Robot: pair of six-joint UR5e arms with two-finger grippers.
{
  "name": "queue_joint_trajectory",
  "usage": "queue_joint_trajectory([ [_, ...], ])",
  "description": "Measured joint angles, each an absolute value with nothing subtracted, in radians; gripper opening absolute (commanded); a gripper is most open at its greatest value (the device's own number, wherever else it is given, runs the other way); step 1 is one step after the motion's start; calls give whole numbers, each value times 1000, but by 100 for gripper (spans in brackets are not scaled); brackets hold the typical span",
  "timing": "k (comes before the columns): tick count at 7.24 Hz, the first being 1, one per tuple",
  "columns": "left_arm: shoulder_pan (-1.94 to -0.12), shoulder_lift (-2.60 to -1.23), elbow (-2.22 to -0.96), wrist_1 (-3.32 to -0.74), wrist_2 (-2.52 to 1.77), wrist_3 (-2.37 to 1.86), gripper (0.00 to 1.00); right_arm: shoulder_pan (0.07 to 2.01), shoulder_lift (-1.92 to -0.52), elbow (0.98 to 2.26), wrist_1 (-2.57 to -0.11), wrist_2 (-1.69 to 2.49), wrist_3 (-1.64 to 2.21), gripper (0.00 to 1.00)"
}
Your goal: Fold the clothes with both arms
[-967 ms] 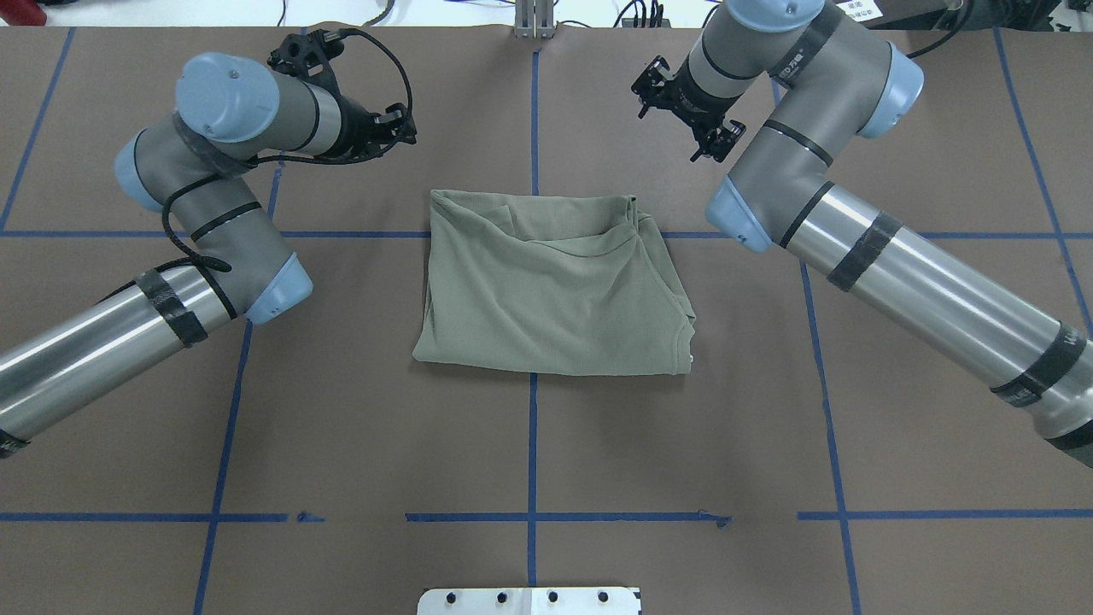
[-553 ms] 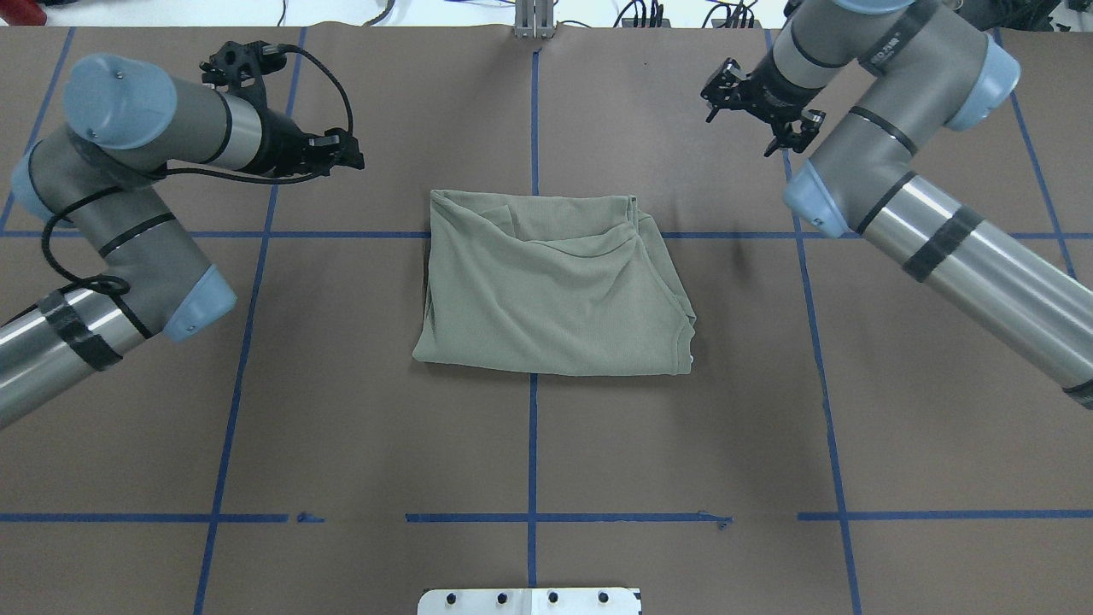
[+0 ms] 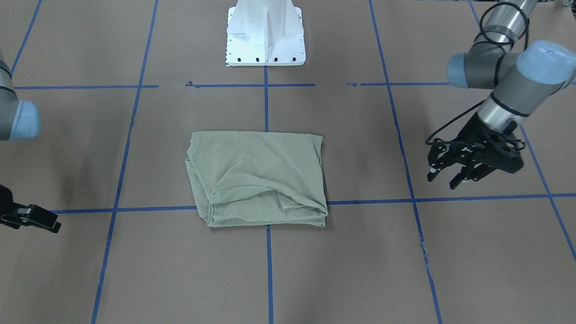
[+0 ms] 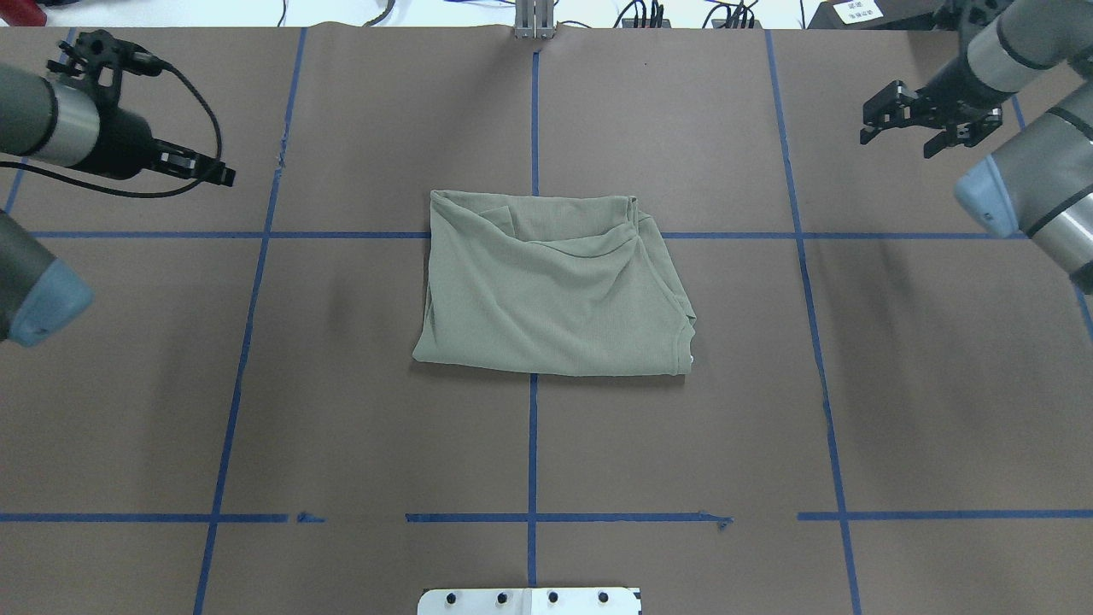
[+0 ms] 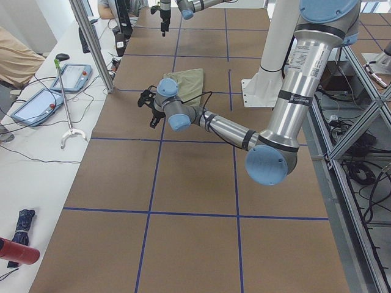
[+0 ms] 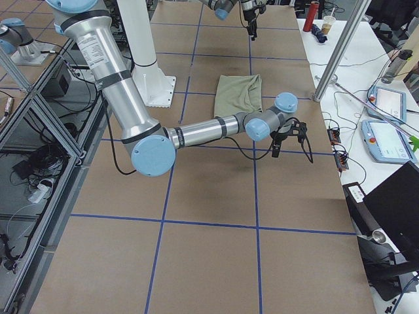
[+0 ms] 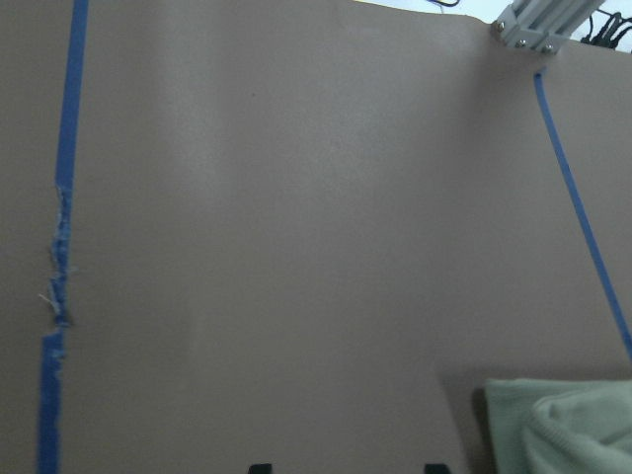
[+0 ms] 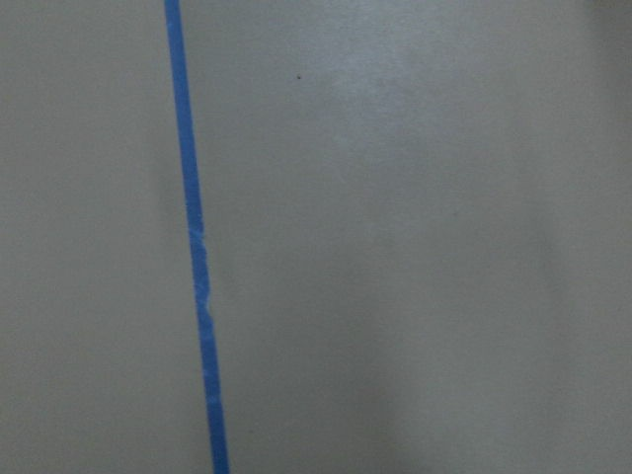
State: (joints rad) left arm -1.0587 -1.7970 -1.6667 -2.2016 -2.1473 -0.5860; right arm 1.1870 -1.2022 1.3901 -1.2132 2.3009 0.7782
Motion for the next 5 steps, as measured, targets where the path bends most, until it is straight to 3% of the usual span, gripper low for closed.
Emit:
queue_joint_trajectory([
  [1, -1122, -1740, -1714, -2153, -2199, -481, 83, 1214, -1274, 1435, -1214, 2327, 709, 100],
  [2, -1168, -1700, -1759, -2090, -2226, -423, 84, 1238, -1337, 1467, -1214, 2341, 640, 100],
  [3, -1213, -1676, -1792, -2014, -2238, -359, 97, 1277, -1399, 1486, -1214, 2346, 554, 100],
  [5, -1323, -1641, -1814, -1870, -2283, -194, 100, 1372, -1530, 1526, -1214, 2351, 391, 100],
])
